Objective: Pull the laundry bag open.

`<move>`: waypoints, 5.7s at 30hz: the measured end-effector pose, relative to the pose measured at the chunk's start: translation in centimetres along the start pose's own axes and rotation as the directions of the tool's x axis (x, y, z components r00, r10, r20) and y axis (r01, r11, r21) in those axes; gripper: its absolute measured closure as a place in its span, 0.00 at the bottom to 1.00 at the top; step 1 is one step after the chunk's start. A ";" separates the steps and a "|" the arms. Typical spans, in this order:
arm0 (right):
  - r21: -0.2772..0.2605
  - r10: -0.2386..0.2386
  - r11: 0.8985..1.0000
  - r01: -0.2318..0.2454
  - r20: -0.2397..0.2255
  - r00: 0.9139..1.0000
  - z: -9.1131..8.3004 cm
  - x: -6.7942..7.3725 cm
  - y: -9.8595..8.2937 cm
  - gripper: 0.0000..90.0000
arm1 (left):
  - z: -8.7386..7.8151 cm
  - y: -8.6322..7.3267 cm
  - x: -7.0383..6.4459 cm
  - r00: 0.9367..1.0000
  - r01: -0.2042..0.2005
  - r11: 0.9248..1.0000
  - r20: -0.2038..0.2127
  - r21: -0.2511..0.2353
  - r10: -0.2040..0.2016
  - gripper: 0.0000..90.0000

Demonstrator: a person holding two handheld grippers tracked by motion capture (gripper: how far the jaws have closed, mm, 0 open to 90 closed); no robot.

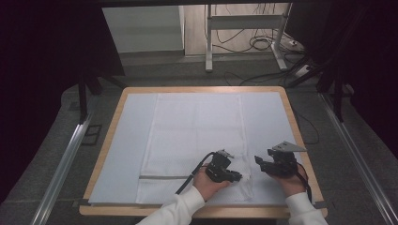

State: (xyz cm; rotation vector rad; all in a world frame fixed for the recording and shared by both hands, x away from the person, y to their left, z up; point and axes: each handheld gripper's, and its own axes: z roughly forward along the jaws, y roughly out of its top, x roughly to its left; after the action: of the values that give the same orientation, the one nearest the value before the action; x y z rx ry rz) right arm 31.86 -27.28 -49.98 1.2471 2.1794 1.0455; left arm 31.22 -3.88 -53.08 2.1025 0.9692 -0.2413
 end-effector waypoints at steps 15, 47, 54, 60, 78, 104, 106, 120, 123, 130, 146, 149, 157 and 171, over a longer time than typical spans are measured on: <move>0.000 0.003 1.000 -0.003 0.001 1.000 0.0 0.0 0.0 0.41 | 0.2 -0.1 -0.5 0.998 -0.054 0.999 -0.028 -0.007 0.054 0.94; 0.067 0.094 0.994 -0.087 -0.125 0.988 0.3 1.3 0.2 0.41 | -0.6 -0.1 -0.4 0.996 -0.084 0.996 0.001 -0.038 0.085 0.96; 0.103 0.123 0.989 -0.108 -0.150 0.981 1.0 1.8 0.2 0.41 | -0.9 -0.1 -0.5 0.996 -0.087 0.995 0.003 -0.047 0.087 0.96; 0.117 0.164 0.982 -0.146 -0.163 0.973 1.4 1.9 0.3 0.41 | -1.0 -0.1 -0.5 0.996 -0.089 0.995 0.002 -0.046 0.089 0.96; 0.193 0.308 0.945 -0.263 -0.257 0.916 3.5 2.5 0.4 0.52 | -1.5 -0.1 -0.6 0.995 -0.095 0.993 0.001 -0.074 0.095 0.96; 0.248 0.315 0.938 -0.241 -0.324 0.892 4.1 3.1 1.0 0.97 | -1.5 -0.4 -0.3 0.996 -0.094 0.993 0.004 -0.069 0.094 0.96; 0.248 0.314 0.938 -0.240 -0.325 0.892 4.2 3.1 1.0 0.97 | -1.5 -0.4 -0.3 0.996 -0.094 0.993 0.003 -0.069 0.094 0.96; 0.248 0.315 0.939 -0.239 -0.336 0.888 4.0 2.9 0.9 0.97 | -1.5 -0.8 0.4 0.997 -0.071 0.995 0.007 -0.064 0.072 0.96; 0.247 0.310 0.940 -0.234 -0.340 0.888 3.9 2.9 0.9 0.97 | -1.5 -0.8 0.6 0.997 -0.072 0.996 0.009 -0.059 0.072 0.96; 0.249 0.305 0.942 -0.227 -0.347 0.887 3.8 2.9 0.9 0.97 | -1.6 -0.9 0.9 0.998 -0.061 0.996 0.016 -0.063 0.062 0.97; 0.247 0.289 0.947 -0.206 -0.370 0.883 3.7 2.6 0.9 0.97 | -2.1 -1.2 1.9 0.999 -0.044 0.998 0.014 -0.053 0.045 0.97; 0.249 0.291 0.946 -0.207 -0.374 0.881 3.6 2.6 0.8 0.97 | -2.2 -1.3 2.0 0.999 -0.040 0.998 0.016 -0.054 0.041 0.97; 0.251 0.287 0.946 -0.203 -0.368 0.884 3.7 2.5 0.8 0.97 | -2.5 -1.4 1.9 0.999 -0.051 0.998 -0.004 -0.042 0.051 0.97; 0.245 0.294 0.946 -0.213 -0.370 0.881 3.7 2.3 0.7 0.97 | -4.1 -2.6 3.1 1.000 -0.024 0.999 -0.019 -0.038 0.024 0.97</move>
State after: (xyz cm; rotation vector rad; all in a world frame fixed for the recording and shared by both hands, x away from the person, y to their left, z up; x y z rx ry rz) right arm 33.51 -23.59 -51.69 1.5579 2.5274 1.3160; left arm 30.89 1.90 -53.29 2.0837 0.9514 -0.1903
